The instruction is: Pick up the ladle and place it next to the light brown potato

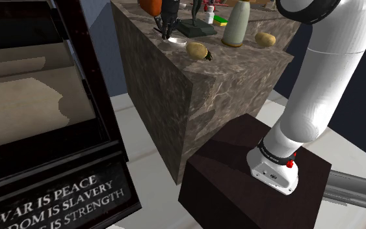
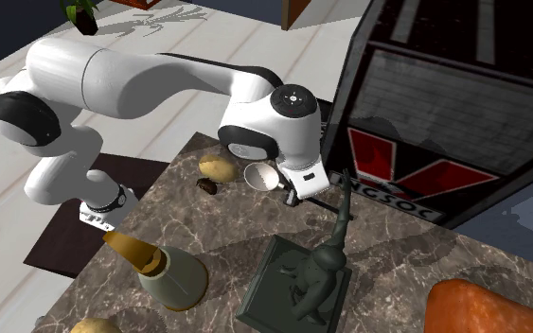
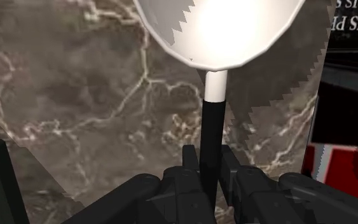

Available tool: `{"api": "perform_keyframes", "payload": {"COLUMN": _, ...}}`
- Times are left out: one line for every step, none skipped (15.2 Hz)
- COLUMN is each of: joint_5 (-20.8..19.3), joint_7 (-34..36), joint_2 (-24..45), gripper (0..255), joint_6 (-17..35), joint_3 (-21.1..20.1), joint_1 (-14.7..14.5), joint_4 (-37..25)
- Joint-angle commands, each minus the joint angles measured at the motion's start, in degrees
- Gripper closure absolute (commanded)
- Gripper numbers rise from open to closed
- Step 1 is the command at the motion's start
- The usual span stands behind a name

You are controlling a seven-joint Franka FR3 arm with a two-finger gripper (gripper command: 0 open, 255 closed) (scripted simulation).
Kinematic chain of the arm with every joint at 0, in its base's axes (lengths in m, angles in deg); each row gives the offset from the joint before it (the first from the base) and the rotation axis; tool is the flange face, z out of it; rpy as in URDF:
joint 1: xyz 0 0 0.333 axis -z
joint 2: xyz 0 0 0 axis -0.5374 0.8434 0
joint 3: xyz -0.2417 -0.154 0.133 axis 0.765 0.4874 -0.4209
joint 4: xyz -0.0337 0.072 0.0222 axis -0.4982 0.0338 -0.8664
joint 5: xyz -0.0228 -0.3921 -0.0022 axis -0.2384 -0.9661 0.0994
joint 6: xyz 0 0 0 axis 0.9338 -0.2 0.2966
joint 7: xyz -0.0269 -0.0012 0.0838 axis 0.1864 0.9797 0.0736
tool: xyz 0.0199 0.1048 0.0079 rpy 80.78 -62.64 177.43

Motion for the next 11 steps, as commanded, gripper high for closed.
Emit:
{"api": "perform_keyframes", "payload": {"joint_5": -0.01, "joint_7": 0.07, "joint_2": -0.03, "gripper": 255, "joint_6": -0.72, "joint_3": -0.03, "joint_1": -0.04, "joint_4": -0.6}}
{"api": "perform_keyframes", "payload": {"joint_5": -0.03, "joint_7": 0.12, "joint_2": -0.06, "gripper": 255, "joint_6": -1.48, "joint_3": -0.03, "joint_1": -0.03, "joint_4": -1.34}}
{"api": "perform_keyframes", "payload": {"joint_5": -0.04, "joint_7": 0.17, "joint_2": -0.04, "gripper": 255, "joint_6": -2.25, "joint_3": -0.02, "joint_1": -0.03, "joint_4": -2.13}}
{"api": "perform_keyframes", "payload": {"joint_5": -0.06, "joint_7": 0.22, "joint_2": -0.03, "gripper": 255, "joint_6": -3.03, "joint_3": -0.02, "joint_1": -0.02, "joint_4": -2.92}}
{"api": "perform_keyframes", "payload": {"joint_5": -0.07, "joint_7": 0.27, "joint_2": 0.01, "gripper": 255, "joint_6": -3.81, "joint_3": -0.02, "joint_1": -0.01, "joint_4": -3.73}}
{"api": "perform_keyframes", "payload": {"joint_5": -0.09, "joint_7": 0.31, "joint_2": 0.05, "gripper": 255, "joint_6": -4.6, "joint_3": -0.01, "joint_1": 0.0, "joint_4": -4.57}}
{"api": "perform_keyframes", "payload": {"joint_5": -0.1, "joint_7": 0.36, "joint_2": 0.11, "gripper": 255, "joint_6": -5.39, "joint_3": -0.01, "joint_1": 0.0, "joint_4": -5.43}}
{"api": "perform_keyframes", "payload": {"joint_5": -0.11, "joint_7": 0.41, "joint_2": 0.19, "gripper": 255, "joint_6": -6.19, "joint_3": 0.0, "joint_1": 0.01, "joint_4": -6.31}}
{"api": "perform_keyframes", "payload": {"joint_5": -0.12, "joint_7": 0.46, "joint_2": 0.29, "gripper": 255, "joint_6": -7.01, "joint_3": 0.0, "joint_1": 0.02, "joint_4": -7.22}}
{"api": "perform_keyframes", "payload": {"joint_5": -0.13, "joint_7": 0.5, "joint_2": 0.4, "gripper": 255, "joint_6": -7.83, "joint_3": 0.0, "joint_1": 0.03, "joint_4": -8.15}}
{"api": "perform_keyframes", "payload": {"joint_5": -0.14, "joint_7": 0.55, "joint_2": 0.53, "gripper": 255, "joint_6": -8.65, "joint_3": 0.0, "joint_1": 0.04, "joint_4": -9.11}}
